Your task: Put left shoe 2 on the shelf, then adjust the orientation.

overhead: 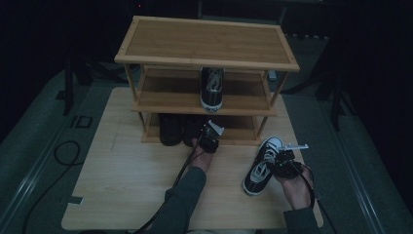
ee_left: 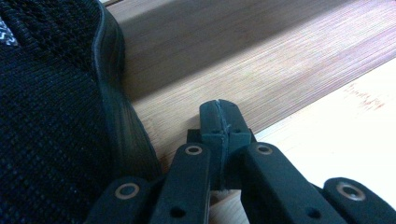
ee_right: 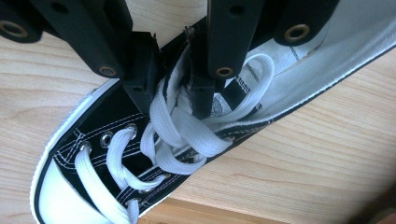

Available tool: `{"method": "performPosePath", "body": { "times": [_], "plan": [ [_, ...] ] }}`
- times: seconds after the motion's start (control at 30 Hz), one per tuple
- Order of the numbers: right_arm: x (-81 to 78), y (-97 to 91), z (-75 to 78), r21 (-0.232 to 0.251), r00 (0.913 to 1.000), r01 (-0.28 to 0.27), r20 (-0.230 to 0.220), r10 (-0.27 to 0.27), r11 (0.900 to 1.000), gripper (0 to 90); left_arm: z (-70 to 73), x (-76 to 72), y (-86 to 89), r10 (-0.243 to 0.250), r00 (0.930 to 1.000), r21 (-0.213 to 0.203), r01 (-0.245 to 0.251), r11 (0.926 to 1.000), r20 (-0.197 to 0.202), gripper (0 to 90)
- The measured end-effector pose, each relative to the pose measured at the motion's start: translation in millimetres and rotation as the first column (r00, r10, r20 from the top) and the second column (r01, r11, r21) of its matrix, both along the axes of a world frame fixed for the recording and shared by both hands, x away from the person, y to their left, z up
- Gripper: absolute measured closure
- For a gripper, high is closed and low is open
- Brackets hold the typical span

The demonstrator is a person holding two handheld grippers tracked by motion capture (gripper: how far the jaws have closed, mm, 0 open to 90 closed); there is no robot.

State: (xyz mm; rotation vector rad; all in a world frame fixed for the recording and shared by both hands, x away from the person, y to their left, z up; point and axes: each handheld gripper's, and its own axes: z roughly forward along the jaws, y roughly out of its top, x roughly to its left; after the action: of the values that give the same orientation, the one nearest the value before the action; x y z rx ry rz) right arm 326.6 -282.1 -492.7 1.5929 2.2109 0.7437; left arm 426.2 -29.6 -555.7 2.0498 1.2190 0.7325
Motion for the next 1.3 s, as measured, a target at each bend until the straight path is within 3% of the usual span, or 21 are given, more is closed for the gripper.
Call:
{"method": "performPosePath", "body": {
  "times": [0.27,0.53,0.73,0.93,1.03,1.13,1.2,1.3],
  "plan": [
    [-7.1,-1.4,1.8,-0.011,0.9998,0.0,0.018,0.0,0.9999,78.2,-0.4,1.3,0.5,0.001,1.0,0.0,-0.001,1.0,-0.005,90.0],
    [-13.1,-11.0,6.0,0.027,0.9984,0.015,0.053,-0.016,0.9995,82.0,-0.2,1.5,0.8,0.0,1.0,0.0,0.0,1.0,-0.007,90.0],
    [-21.0,-6.8,17.8,0.054,0.9923,-0.078,0.1,0.073,0.9954,82.7,-0.1,1.4,1.0,0.003,1.0,0.001,-0.003,1.0,-0.008,90.0],
    [-18.0,5.7,16.0,0.059,0.9681,-0.24,0.089,0.234,0.9689,82.7,-0.1,1.4,1.0,0.004,1.0,0.0,-0.004,1.0,-0.008,90.0],
    [-16.6,12.8,12.7,0.048,0.9424,-0.329,0.08,0.325,0.9431,82.7,-0.1,1.3,0.8,0.006,0.9999,0.0,-0.006,1.0,-0.009,90.0],
    [-14.7,18.2,9.2,0.038,0.9232,-0.381,0.067,0.379,0.9236,82.7,0.1,1.4,1.0,0.007,0.9999,0.001,-0.007,1.0,-0.01,90.0],
    [-13.0,20.1,6.9,0.024,0.9171,-0.397,0.052,0.395,0.9176,82.6,0.0,1.3,0.8,0.008,0.9999,0.001,-0.008,1.0,-0.009,90.0],
    [-10.9,18.9,4.8,0.026,0.9163,-0.4,0.039,0.399,0.9163,82.6,0.1,1.5,1.1,0.008,0.9999,-0.001,-0.008,1.0,-0.011,90.0]
  ]
}}
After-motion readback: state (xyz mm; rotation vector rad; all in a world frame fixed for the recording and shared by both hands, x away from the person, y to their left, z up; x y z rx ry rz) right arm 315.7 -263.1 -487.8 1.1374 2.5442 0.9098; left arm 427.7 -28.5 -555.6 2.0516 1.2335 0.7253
